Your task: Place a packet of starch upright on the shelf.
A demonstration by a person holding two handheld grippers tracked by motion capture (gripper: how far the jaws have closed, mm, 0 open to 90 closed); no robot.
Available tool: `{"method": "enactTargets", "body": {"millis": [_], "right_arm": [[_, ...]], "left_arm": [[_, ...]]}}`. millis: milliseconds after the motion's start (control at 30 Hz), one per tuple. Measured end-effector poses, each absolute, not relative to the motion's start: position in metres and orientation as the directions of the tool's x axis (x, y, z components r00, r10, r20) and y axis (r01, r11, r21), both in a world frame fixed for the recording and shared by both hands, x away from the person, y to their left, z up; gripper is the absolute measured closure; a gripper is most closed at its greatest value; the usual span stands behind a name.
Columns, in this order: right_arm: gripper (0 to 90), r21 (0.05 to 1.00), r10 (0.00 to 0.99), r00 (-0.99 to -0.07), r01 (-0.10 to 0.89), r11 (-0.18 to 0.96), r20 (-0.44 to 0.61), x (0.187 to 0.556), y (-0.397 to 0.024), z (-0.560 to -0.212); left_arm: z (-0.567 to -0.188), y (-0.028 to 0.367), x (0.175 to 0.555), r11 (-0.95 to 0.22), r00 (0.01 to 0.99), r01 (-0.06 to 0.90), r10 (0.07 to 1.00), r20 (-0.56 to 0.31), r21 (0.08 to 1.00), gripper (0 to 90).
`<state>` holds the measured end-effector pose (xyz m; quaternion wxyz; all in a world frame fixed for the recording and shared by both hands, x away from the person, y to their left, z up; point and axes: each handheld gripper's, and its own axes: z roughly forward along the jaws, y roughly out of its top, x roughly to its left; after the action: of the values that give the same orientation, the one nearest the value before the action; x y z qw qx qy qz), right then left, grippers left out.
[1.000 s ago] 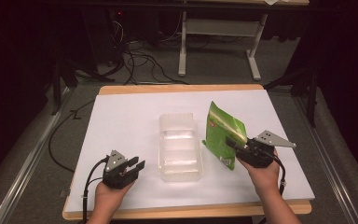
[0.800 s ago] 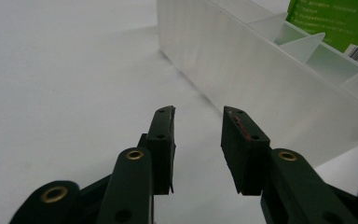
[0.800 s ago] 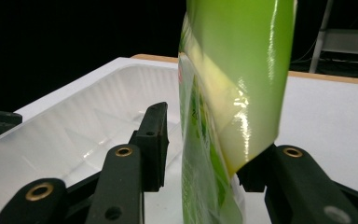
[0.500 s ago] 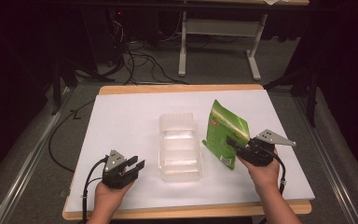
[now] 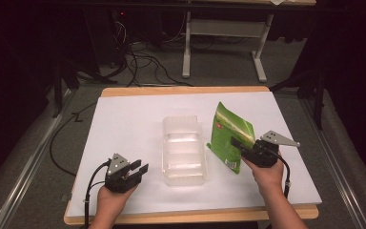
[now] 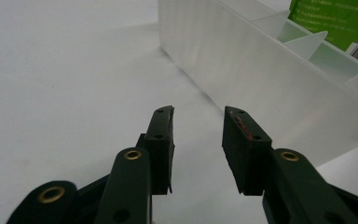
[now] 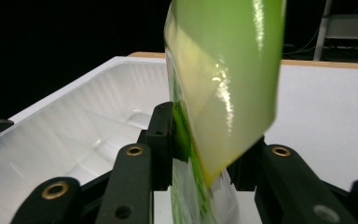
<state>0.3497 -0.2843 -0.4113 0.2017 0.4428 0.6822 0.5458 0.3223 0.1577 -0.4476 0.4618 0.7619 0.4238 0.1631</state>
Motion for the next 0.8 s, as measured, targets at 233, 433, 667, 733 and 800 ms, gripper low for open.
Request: {"method": "enactTargets", "body": {"millis": [233,433,667,733,800], "right_arm": [[79.1,0.926,0.823,-0.537,0.375,0.037,0.185,0.349,-0.283,-0.411],[84.3,0.926,0.825,-0.539,0.373,0.052,0.171,0.349,-0.282,-0.409],[85.0,0.934,0.832,-0.536,0.352,0.062,0.147,0.347,-0.283,-0.404],[85.0,0.935,0.831,-0.536,0.349,0.057,0.149,0.347,-0.284,-0.403],[85.1,0.94,0.834,-0.531,0.339,0.047,0.149,0.346,-0.288,-0.4]], "left_arm": [[-0.448,0.157,0.322,-0.215,0.588,0.494,0.797,-0.141,0.843,64.0],[-0.448,0.157,0.322,-0.219,0.59,0.494,0.795,-0.139,0.842,64.0],[-0.447,0.158,0.323,-0.218,0.588,0.492,0.797,-0.137,0.843,64.0],[-0.447,0.158,0.323,-0.218,0.588,0.491,0.797,-0.136,0.843,64.0],[-0.447,0.158,0.323,-0.216,0.588,0.489,0.797,-0.136,0.845,64.0]]}}
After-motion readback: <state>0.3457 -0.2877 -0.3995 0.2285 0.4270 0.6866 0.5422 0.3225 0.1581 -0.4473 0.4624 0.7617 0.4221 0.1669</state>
